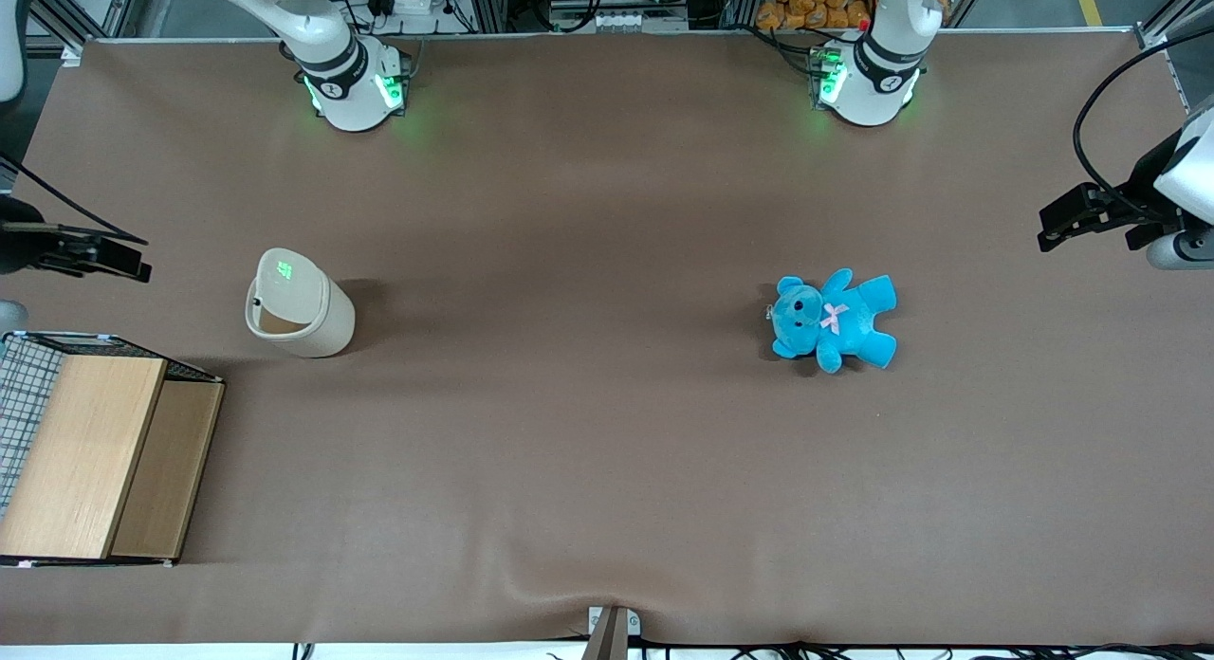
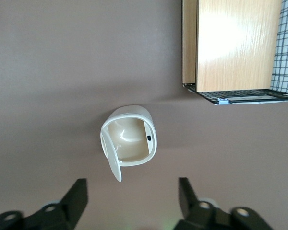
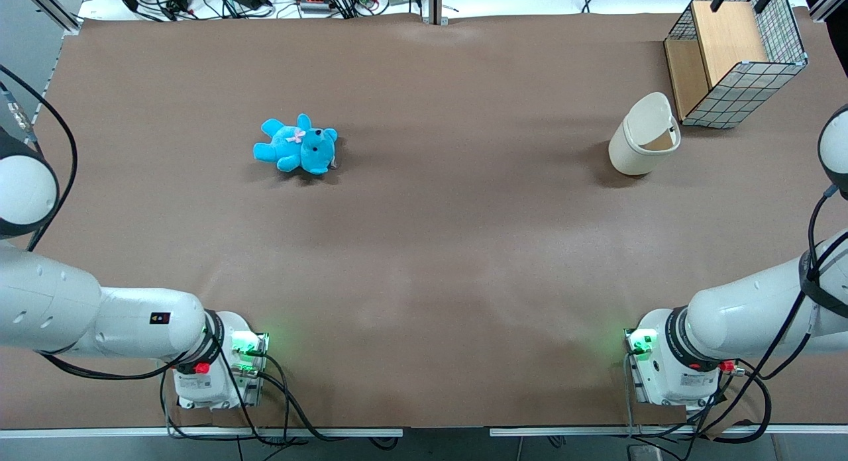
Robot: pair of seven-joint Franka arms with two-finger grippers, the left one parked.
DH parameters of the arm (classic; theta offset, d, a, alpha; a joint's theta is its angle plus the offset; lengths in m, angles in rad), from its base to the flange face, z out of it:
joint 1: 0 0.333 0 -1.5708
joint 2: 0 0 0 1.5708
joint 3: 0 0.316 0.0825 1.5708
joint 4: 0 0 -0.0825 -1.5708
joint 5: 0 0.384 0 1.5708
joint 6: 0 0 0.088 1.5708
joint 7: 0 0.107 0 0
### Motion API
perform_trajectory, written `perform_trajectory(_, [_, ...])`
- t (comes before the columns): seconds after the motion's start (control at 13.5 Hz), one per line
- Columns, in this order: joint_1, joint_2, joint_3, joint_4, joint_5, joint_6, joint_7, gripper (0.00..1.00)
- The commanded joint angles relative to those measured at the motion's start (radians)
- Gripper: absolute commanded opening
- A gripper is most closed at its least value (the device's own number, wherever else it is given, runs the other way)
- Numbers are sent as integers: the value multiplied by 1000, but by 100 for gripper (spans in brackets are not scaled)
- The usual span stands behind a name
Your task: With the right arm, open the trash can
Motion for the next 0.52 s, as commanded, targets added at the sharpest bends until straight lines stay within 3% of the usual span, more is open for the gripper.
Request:
perform_trajectory(0.0, [-4,-54,2,10,-13,-42,-20,100])
perform_trajectory(0.44, [-1,-185,5,-19,-13,-113,-5,100])
